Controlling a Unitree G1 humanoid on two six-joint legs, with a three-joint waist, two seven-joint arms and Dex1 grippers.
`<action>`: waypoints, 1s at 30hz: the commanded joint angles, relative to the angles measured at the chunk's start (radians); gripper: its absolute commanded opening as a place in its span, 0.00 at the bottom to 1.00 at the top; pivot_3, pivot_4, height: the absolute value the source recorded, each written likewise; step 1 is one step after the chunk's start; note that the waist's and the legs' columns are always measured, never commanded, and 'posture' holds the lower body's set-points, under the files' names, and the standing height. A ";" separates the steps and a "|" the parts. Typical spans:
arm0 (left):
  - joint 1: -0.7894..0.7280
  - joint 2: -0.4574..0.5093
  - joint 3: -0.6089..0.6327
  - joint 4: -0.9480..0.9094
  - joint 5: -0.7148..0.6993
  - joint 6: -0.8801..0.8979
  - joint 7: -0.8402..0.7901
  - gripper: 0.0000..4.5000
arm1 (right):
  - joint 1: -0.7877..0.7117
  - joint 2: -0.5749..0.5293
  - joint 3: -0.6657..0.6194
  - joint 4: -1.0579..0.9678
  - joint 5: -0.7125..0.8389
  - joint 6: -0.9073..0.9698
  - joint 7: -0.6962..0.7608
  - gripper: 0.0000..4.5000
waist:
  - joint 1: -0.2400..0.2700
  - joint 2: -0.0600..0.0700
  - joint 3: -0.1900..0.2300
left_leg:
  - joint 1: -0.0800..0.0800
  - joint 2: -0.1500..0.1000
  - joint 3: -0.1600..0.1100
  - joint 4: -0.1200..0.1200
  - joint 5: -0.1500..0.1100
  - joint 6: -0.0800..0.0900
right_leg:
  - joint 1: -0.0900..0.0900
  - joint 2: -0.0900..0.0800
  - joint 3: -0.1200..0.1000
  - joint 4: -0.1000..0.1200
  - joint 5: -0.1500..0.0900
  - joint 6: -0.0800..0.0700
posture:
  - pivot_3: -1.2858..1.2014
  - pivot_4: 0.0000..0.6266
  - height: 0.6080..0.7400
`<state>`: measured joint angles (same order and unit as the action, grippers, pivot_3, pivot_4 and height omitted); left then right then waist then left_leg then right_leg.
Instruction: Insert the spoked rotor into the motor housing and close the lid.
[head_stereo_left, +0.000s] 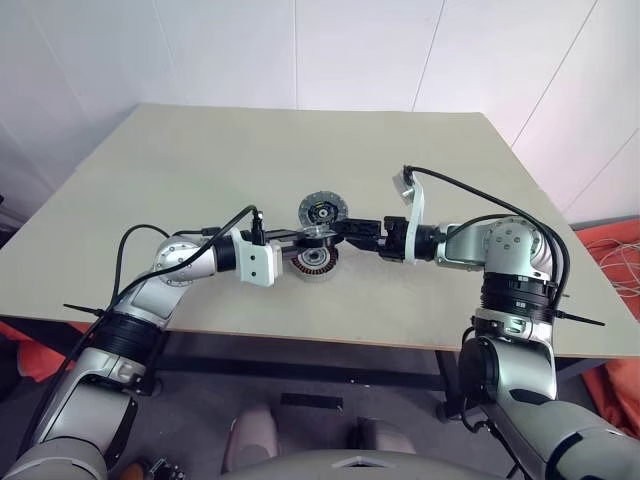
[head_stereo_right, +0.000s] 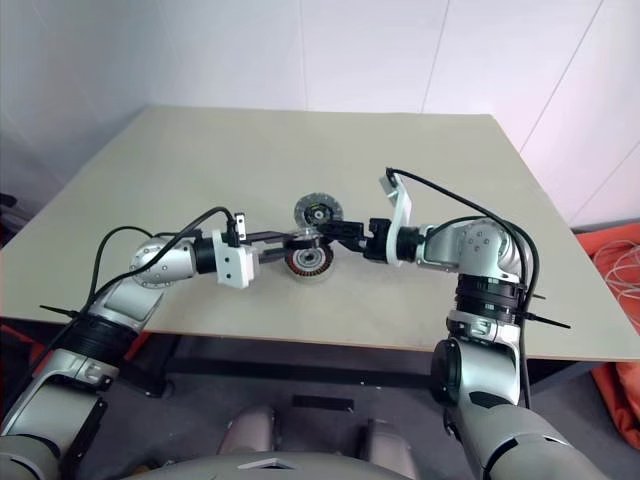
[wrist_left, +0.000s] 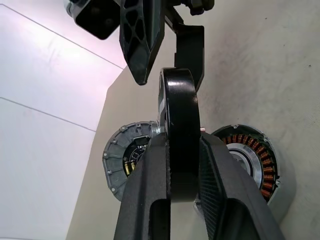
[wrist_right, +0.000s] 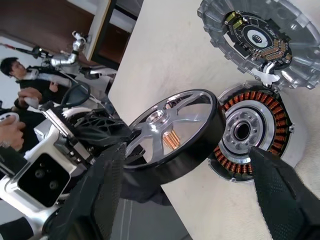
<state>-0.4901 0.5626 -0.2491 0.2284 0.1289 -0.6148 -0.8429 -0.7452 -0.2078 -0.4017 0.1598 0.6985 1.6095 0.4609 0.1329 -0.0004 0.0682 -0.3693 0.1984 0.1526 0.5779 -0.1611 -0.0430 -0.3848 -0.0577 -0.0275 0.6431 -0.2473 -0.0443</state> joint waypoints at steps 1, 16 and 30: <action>-0.013 0.003 0.005 -0.034 -0.011 -0.006 0.009 0.09 | -0.042 0.009 -0.026 -0.003 0.015 0.005 -0.027 0.72 | 0.000 0.000 0.000 | 0.000 0.000 0.000 0.000 0.000 0.000 | 0.000 0.000 0.000 0.000 0.000 0.000 | 0.52 0.00 1.00; -0.038 0.016 0.011 -0.028 0.004 -0.021 0.021 0.09 | -0.035 0.000 -0.021 -0.038 0.033 -0.129 -0.020 0.00 | 0.001 0.000 0.000 | -0.001 0.000 0.000 0.000 0.000 0.000 | -0.001 0.000 0.000 0.000 0.000 0.000 | 0.52 0.00 1.00; -0.051 0.038 0.026 -0.005 -0.031 -0.026 0.016 0.09 | 0.092 -0.233 0.289 -0.152 -0.101 -0.543 0.246 0.44 | 0.001 0.000 0.000 | -0.003 0.000 0.000 0.000 0.000 0.000 | -0.001 0.000 0.000 0.000 0.000 0.000 | 0.52 0.00 1.00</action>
<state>-0.5150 0.5905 -0.2432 0.2322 0.1106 -0.6245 -0.8345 -0.6539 -0.4069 -0.1478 0.0676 0.6107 1.1348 0.6560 0.1342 -0.0002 0.0682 -0.3718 0.1980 0.1524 0.5781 -0.1610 -0.0430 -0.3860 -0.0577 -0.0276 0.6428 -0.2472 -0.0443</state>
